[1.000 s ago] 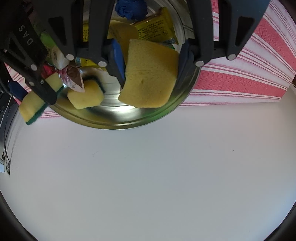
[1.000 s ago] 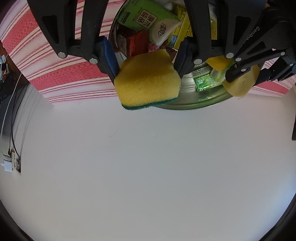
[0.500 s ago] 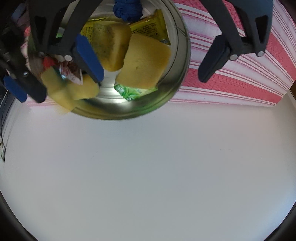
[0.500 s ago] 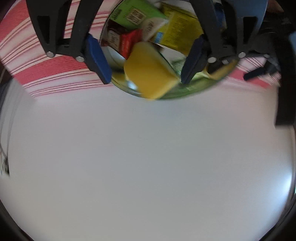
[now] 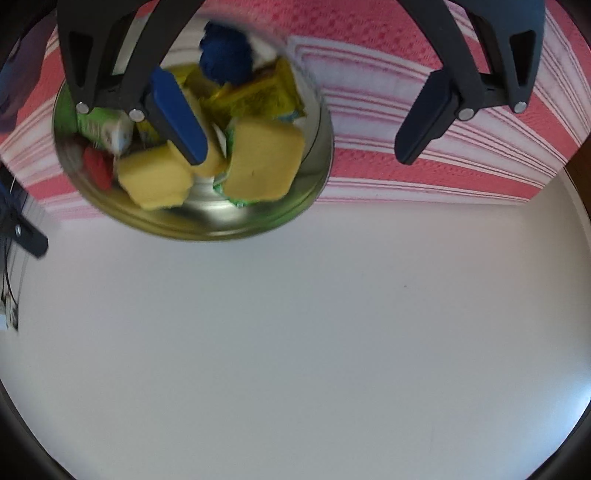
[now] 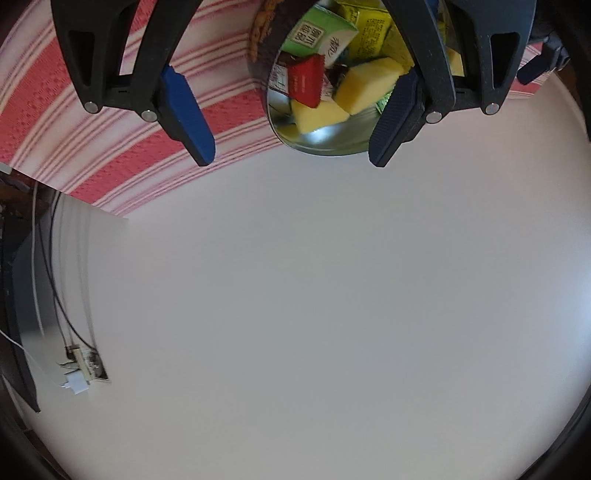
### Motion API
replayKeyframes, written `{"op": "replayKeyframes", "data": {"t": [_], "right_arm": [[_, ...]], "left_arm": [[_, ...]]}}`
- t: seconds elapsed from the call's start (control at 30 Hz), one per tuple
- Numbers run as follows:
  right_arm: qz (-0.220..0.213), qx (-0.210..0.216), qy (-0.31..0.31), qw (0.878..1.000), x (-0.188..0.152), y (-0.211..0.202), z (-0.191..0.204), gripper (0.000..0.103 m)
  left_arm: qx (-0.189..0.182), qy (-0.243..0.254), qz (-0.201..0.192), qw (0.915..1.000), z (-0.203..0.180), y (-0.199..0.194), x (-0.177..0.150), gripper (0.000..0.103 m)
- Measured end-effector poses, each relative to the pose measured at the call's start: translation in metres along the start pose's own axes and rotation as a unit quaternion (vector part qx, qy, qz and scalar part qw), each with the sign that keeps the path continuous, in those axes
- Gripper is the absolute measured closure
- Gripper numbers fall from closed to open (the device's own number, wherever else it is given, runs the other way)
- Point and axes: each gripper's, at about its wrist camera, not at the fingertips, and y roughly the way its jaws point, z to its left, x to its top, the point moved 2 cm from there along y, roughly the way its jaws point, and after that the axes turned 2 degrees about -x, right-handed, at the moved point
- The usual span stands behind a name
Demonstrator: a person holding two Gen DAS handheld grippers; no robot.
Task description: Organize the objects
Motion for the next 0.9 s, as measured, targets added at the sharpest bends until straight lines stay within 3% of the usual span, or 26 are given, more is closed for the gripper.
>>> {"op": "replayKeyframes", "data": {"t": [0.23,0.7,0.9], "right_arm": [[-0.006,-0.021,-0.021,1.0,-0.013,-0.004,0.003,0.016],[-0.021,-0.03,-0.059,0.998,-0.04,-0.035,0.015,0.016],[-0.062,-0.032,-0.095,0.993,-0.043,-0.056,0.03,0.013]], "left_arm": [[0.003,0.017,-0.008,0.9998,-0.006,-0.006,-0.016,0.0],[-0.004,-0.002,-0.032,0.9995,0.009,-0.017,-0.023,0.0],[-0.006,0.006,-0.047,0.9988,0.007,-0.026,-0.027,0.0]]}}
